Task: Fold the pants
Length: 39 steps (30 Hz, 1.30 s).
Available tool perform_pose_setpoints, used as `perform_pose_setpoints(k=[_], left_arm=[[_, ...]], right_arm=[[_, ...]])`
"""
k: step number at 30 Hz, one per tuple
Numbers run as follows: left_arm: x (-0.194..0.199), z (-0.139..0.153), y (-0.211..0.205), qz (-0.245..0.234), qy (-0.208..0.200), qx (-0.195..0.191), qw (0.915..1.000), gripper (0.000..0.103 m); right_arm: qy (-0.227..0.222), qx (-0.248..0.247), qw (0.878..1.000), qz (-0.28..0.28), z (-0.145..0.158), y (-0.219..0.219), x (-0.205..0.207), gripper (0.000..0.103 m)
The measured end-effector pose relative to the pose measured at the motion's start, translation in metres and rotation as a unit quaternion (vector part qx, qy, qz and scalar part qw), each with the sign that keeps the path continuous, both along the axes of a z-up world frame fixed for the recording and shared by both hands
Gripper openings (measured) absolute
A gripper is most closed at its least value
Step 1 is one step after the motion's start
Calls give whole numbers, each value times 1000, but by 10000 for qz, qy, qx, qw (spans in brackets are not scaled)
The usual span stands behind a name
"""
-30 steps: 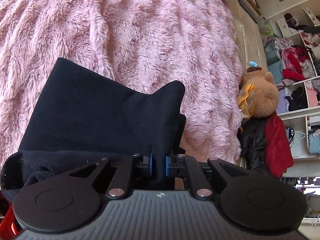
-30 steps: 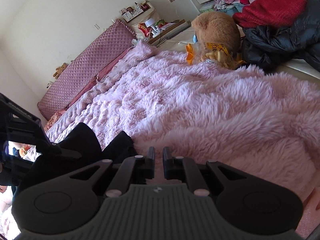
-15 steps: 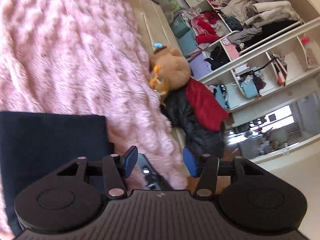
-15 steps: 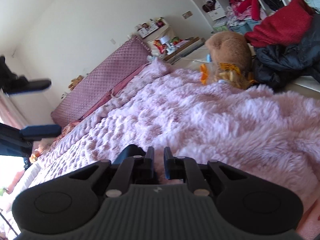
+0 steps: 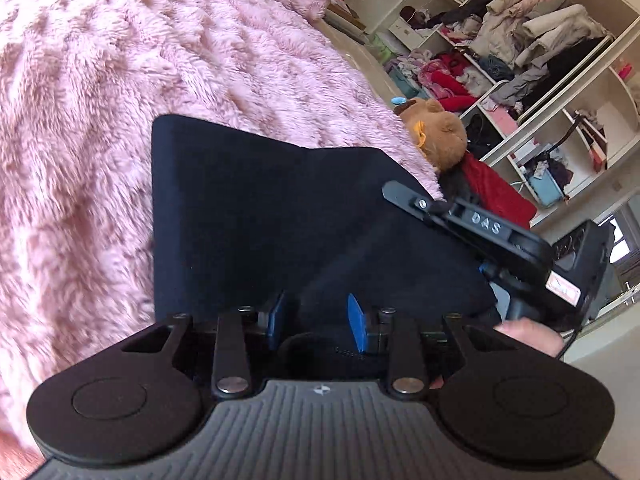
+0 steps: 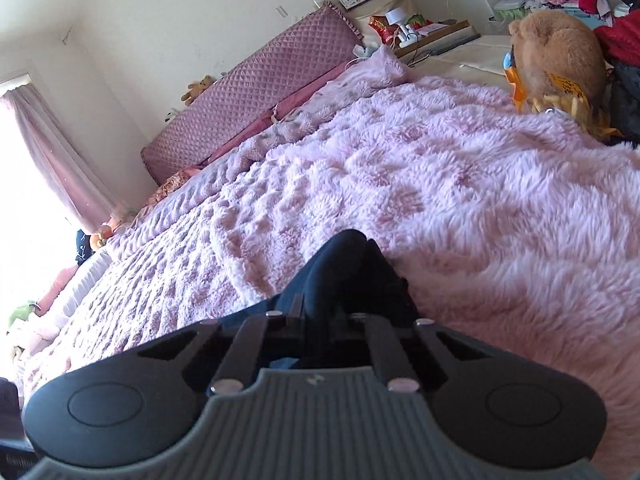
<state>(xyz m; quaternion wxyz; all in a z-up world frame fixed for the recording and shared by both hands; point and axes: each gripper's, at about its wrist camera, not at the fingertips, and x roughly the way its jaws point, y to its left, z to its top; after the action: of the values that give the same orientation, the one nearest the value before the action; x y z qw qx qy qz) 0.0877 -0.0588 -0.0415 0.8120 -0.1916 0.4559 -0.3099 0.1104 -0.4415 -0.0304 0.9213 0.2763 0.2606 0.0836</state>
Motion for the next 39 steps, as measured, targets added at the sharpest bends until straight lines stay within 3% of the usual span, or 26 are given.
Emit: perform_pose_setpoints(k=[2, 6, 7, 8, 10, 12, 14, 15, 17, 19, 21, 27, 28, 30, 35, 37, 39], left_arm=[[-12, -8, -8, 59, 35, -210, 9998, 36], [-35, -9, -31, 6, -344, 195, 9992, 36], [-39, -8, -33, -30, -374, 261, 9990, 36], [-43, -5, -33, -56, -423, 298, 9986, 36], [-48, 3, -28, -134, -491, 375, 9980, 36], [-51, 10, -17, -240, -415, 322, 9983, 37], [-52, 13, -3, -352, -290, 207, 9987, 40], [-53, 14, 3, -394, -241, 141, 9988, 41], [-52, 17, 17, -415, -268, -23, 9988, 41], [-47, 20, 32, -271, -453, -284, 9982, 45], [-36, 18, 42, 39, -517, -295, 9982, 48], [-10, -18, 51, 411, -286, 279, 9984, 44], [-9, -24, 54, 467, -228, 280, 9983, 55], [-5, -35, 60, 545, 53, 45, 9985, 58], [3, -32, 77, 612, 494, -390, 9961, 55], [2, -34, 85, 520, 705, -772, 9932, 55], [3, -43, 85, 250, 993, -1130, 9883, 58]], right_arm=[[-68, -93, 9999, 14, 2, -3, 6, 4], [258, -786, 9962, -256, -5, -6, 13, 7], [383, -903, 9945, -373, -7, -8, 11, 14], [485, -974, 9929, -476, -6, -11, 7, 35], [523, -1073, 9905, -678, 2, -16, -2, 49], [353, -1304, 9883, -712, 16, -17, -17, 49], [47, -1622, 9847, -631, 29, -14, -33, 41], [-278, -1642, 9854, -343, 38, -11, -45, 36], [-632, -1534, 9854, 373, 48, 1, -62, 14], [-600, -1447, 9820, 1053, 49, 14, -71, 7], [-248, -1381, 9791, 1475, 42, 25, -75, 6], [456, -1351, 9812, 1297, 15, 16, -82, 0], [521, -1246, 9833, 1219, 14, 12, -81, 0], [607, -1379, 9822, 1122, 15, 10, -82, 0], [644, -2328, 9653, 995, 28, 24, -86, 0], [465, -2502, 9615, 1034, 39, 29, -87, 0], [229, -2560, 9579, 1281, 52, 39, -79, 8]])
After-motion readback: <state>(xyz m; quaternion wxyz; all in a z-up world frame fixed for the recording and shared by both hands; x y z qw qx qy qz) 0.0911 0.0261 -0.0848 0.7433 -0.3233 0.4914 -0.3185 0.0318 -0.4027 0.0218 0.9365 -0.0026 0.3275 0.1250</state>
